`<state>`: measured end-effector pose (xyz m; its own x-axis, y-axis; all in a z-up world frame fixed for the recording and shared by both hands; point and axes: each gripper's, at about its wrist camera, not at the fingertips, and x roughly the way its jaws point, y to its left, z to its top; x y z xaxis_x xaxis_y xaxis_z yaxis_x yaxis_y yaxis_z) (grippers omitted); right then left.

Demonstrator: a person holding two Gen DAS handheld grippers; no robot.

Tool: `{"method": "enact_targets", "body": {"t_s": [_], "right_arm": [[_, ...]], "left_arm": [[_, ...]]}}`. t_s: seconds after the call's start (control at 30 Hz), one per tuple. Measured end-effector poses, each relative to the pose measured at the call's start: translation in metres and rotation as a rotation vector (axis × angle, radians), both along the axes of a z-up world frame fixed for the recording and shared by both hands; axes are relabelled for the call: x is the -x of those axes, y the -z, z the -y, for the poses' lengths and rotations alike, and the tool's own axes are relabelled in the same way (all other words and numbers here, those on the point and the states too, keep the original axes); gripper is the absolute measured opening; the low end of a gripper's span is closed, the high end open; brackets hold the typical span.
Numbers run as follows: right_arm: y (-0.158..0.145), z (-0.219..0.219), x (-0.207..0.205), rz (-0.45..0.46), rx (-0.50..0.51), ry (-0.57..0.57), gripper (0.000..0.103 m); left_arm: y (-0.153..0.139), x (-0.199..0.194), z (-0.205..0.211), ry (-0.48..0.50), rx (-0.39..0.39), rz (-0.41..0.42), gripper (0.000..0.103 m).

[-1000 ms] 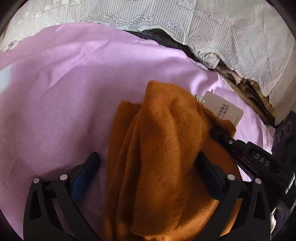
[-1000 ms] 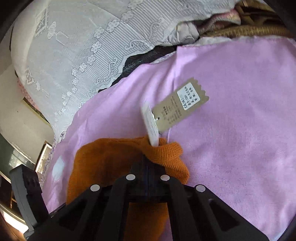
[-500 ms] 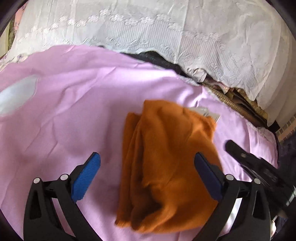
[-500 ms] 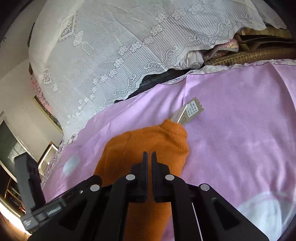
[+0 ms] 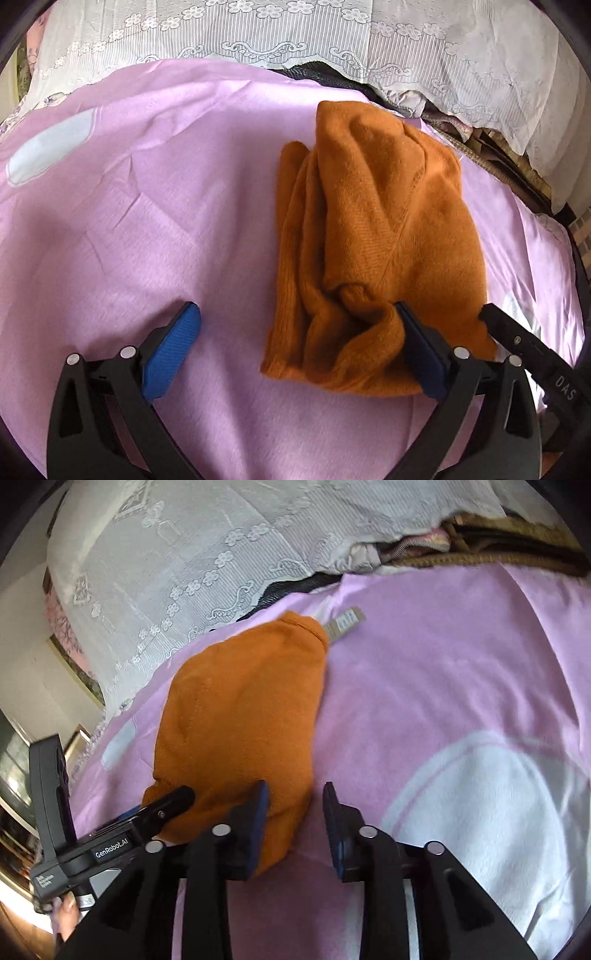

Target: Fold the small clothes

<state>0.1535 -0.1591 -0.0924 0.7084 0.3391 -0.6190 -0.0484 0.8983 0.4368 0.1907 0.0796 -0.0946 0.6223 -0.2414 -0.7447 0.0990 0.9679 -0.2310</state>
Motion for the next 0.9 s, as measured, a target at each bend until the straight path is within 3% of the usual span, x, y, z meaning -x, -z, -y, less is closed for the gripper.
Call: {"method": "enact_targets", "body": {"t_s": [0.1,0.17,0.27,0.33,0.5,0.77,0.9], "right_arm": [[0.007,0.018,0.008,-0.003,-0.126,0.001,0.040],[0.009,0.025,0.012,-0.004,-0.181,0.010,0.044],[0.011,0.033,0.016,0.002,-0.244,0.023,0.046],[0.012,0.035,0.016,0.001,-0.267,0.017,0.049],[0.009,0.032,0.007,0.000,-0.291,-0.016,0.060],[0.017,0.036,-0.026,-0.032,-0.393,-0.021,0.060],[0.016,0.030,-0.044,-0.038,-0.395,-0.031,0.060]], "left_arm": [[-0.005,0.010,-0.010,-0.008,0.067,0.016,0.099],[-0.010,0.014,-0.021,-0.007,0.162,0.018,0.099],[-0.012,0.012,-0.035,-0.003,0.276,-0.002,0.099],[-0.011,0.008,-0.036,0.003,0.307,-0.022,0.098],[-0.006,-0.003,-0.026,0.058,0.315,-0.056,0.098],[0.001,-0.017,-0.004,0.073,0.206,-0.046,0.099],[0.001,-0.024,-0.001,0.089,0.233,-0.037,0.099]]}}
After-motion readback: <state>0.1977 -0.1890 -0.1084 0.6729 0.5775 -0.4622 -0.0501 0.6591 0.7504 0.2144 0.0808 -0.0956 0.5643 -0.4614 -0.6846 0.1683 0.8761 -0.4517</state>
